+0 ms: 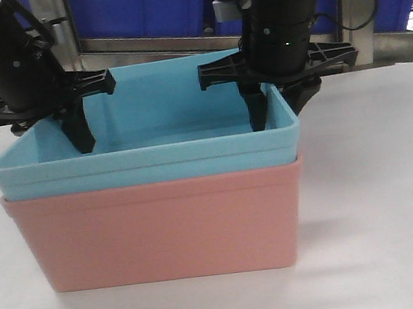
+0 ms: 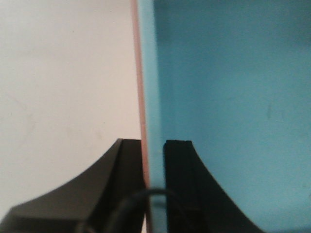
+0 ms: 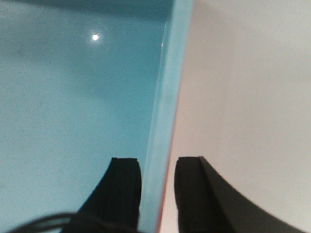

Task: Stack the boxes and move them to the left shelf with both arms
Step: 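Lift the stacked bins off the table with both grippers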

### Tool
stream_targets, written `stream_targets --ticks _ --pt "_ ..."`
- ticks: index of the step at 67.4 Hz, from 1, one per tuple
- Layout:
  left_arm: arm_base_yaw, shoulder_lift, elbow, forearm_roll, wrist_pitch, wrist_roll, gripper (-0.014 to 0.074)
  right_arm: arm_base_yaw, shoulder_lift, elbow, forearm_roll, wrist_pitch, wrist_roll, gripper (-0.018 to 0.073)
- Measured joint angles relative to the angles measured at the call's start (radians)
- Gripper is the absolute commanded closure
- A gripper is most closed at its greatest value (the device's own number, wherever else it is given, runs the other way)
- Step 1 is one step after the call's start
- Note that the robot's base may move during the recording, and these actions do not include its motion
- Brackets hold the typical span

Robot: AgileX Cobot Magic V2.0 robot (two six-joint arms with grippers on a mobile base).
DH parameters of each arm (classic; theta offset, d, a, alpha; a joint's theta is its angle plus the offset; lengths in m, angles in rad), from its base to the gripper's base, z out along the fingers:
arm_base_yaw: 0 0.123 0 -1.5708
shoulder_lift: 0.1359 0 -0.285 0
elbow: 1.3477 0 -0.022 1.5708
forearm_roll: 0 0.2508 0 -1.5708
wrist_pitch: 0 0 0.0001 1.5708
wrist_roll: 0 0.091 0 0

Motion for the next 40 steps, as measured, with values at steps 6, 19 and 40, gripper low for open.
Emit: stream_targets --ticks 6,19,40 --pt "0.000 -0.033 0.009 0.004 0.036 -0.024 0.0605 0.006 -0.029 0.001 0.009 0.031 0.000 0.0511" --pt "-0.002 -0.216 0.012 0.006 0.095 -0.100 0.0606 0.013 -0.185 0.002 0.010 0.074 0.000 0.0503" --pt "-0.132 -0.395 0.012 0.207 0.228 -0.315 0.0607 0.106 -0.357 0.002 -0.076 0.185 0.000 0.0503"
